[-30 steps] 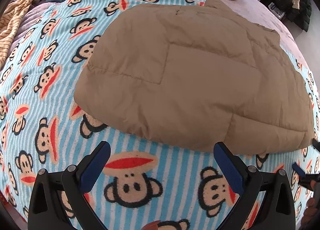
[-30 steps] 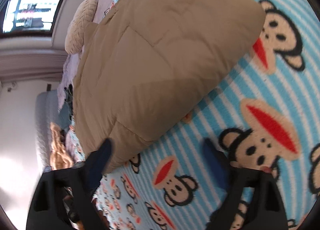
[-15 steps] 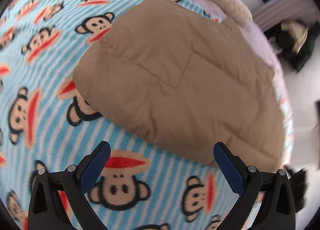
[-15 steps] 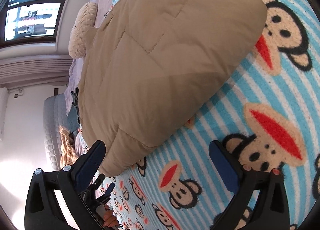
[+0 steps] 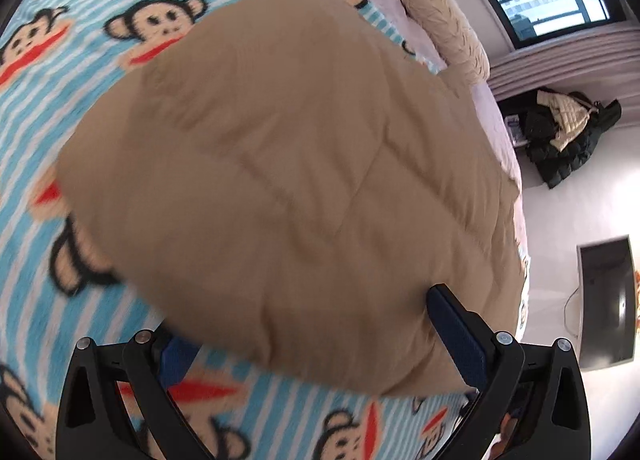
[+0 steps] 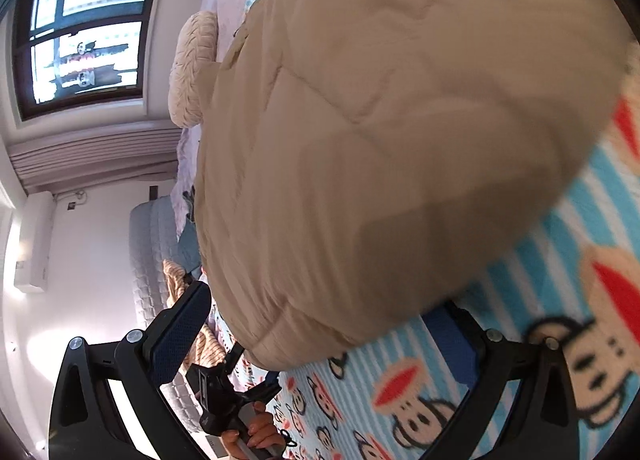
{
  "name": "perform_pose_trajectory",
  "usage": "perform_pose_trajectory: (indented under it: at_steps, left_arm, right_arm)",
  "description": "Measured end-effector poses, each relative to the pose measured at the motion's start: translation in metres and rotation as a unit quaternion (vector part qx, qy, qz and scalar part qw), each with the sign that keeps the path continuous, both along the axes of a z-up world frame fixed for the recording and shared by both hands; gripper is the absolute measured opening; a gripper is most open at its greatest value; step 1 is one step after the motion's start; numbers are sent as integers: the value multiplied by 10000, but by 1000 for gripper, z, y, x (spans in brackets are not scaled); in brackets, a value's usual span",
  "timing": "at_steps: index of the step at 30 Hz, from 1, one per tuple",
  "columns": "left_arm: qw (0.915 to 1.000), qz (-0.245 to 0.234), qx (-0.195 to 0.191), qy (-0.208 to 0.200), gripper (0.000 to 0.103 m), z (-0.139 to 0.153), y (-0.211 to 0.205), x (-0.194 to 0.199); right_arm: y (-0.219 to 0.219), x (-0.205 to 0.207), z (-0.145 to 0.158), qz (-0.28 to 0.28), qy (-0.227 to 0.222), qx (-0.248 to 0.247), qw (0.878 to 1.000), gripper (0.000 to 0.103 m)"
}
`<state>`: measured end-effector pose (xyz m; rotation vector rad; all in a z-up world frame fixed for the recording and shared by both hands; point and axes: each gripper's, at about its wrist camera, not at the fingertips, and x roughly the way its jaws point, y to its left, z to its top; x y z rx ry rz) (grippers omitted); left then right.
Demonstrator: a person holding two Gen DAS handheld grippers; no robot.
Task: Fold large clothes
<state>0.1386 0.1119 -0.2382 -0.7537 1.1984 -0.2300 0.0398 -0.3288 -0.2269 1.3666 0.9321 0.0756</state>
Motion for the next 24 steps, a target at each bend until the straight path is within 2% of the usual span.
perform_pose_trajectory:
  at_steps: [5, 8, 12, 13, 15, 17, 18, 20, 22, 24]
  left_arm:
    - [9996, 253, -129, -31, 103, -9, -2, 27]
    - [9981, 561, -240, -10, 103, -18, -1, 34]
    - [9975, 691, -146, 3, 100, -21, -3, 41]
    - [9973, 728, -34, -4, 96, -19, -4, 42]
    - [9975, 690, 129, -86, 67, -14, -6, 44]
    - [9981, 542, 241, -187, 48, -7, -6, 42]
    - [9979, 465, 360, -254, 40, -2, -6, 42]
    - [9954, 148, 793, -510, 31, 13, -15, 39]
    - [9905, -133, 1157, -735, 26, 26, -24, 38]
    - [9841, -400, 1438, -961, 24, 40, -32, 33]
  right_arm:
    - [5, 24, -6, 97, -150, 77, 9998, 103]
    - [6, 37, -14, 116, -189, 132, 9997, 103]
    - [4, 47, -19, 67, -174, 184, 9997, 103]
    - [3, 48, -18, 68, -179, 183, 9996, 103]
    - [2, 48, -18, 45, -110, 188, 9998, 98]
    - [-2, 45, -21, 2, 195, 132, 9997, 73]
    - [-2, 45, -22, -21, 294, 137, 9995, 69]
    - [-4, 44, -21, -94, 285, 135, 9995, 47]
    - [-3, 45, -14, -105, 212, 3, 9997, 34]
    - [-2, 45, -5, -65, 133, -124, 9998, 28]
